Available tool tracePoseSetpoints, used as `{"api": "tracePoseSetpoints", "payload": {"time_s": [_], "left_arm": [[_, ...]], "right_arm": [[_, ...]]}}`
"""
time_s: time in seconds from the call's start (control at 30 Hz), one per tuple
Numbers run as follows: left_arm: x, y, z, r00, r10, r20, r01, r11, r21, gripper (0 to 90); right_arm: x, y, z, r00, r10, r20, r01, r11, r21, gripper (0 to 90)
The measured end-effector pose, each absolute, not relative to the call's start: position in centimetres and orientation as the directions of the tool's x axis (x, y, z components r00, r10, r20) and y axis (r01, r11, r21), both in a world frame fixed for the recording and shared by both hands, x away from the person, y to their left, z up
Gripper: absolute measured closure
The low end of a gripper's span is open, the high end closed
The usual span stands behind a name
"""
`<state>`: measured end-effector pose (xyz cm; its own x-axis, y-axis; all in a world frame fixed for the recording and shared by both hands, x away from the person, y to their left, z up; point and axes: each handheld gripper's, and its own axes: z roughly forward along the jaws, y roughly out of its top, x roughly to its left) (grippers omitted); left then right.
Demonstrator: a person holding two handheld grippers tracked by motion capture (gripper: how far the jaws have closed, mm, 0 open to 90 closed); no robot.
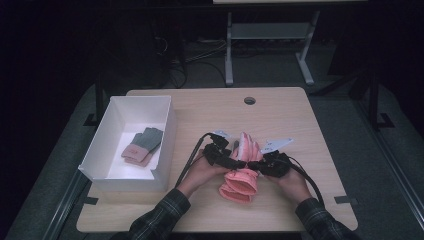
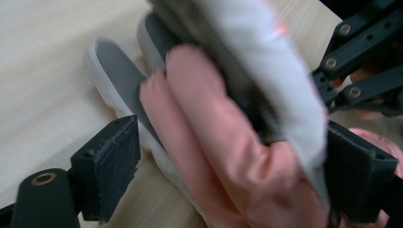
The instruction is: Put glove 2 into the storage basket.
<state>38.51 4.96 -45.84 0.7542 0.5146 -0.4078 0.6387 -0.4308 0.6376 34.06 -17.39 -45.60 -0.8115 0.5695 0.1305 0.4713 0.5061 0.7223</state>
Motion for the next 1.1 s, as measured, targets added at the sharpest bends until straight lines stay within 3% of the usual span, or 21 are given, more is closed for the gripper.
{"api": "tracePoseSetpoints", "payload": {"time_s": [0.13,0.33,0.7,0.83,0.97,1.1], "left_arm": [[38.7,5.1,-46.6,0.734,0.506,-0.454,0.671,-0.437,0.599,12.9],[38.5,4.5,-46.5,0.755,0.486,-0.440,0.650,-0.473,0.594,15.3],[38.9,5.2,-47.0,0.757,0.404,-0.513,0.653,-0.483,0.584,46.7],[39.0,5.5,-46.9,0.773,0.389,-0.501,0.634,-0.495,0.595,56.6],[38.9,5.5,-46.5,0.776,0.390,-0.497,0.631,-0.489,0.602,61.0],[38.8,5.8,-45.3,0.781,0.400,-0.479,0.624,-0.486,0.612,61.7]], "right_arm": [[34.0,-17.4,-45.8,-0.810,0.571,0.132,0.472,0.502,0.725,90.0],[34.0,-17.4,-45.9,-0.810,0.572,0.129,0.471,0.504,0.724,90.0],[34.0,-17.3,-46.1,-0.811,0.572,0.121,0.464,0.503,0.729,90.0],[34.0,-17.6,-45.9,-0.806,0.573,0.148,0.478,0.481,0.735,90.0],[33.5,-18.4,-45.2,-0.811,0.565,0.152,0.465,0.465,0.754,78.1],[32.7,-20.4,-44.3,-0.781,0.603,0.162,0.463,0.387,0.797,53.1]]}}
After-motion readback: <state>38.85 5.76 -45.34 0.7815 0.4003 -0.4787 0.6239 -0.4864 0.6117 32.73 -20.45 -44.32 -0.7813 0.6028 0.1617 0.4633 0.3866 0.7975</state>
